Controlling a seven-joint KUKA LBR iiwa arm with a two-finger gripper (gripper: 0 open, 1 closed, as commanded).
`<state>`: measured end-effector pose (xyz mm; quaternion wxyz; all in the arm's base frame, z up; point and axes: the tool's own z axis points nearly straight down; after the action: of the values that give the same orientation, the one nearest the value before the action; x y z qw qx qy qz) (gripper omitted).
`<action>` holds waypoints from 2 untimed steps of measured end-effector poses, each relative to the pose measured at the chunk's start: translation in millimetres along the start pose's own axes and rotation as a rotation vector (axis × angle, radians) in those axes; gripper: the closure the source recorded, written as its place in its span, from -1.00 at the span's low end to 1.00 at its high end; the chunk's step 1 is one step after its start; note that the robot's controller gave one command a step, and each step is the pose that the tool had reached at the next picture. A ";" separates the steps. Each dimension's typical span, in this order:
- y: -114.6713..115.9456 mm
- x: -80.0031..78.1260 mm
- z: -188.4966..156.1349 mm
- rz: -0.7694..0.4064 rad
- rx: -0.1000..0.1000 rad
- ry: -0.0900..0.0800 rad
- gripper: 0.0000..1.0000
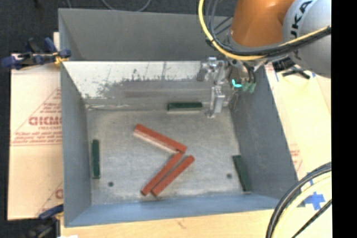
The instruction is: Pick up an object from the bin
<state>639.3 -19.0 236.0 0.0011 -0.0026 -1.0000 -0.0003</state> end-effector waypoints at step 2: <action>136.4 48.6 167.8 -0.002 -0.004 0.000 -1.00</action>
Offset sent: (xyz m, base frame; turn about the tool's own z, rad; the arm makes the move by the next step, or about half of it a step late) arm -0.0120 0.0630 -0.1287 -0.0087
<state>591.0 117.8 68.5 0.0010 -0.0014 -1.0000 -0.0021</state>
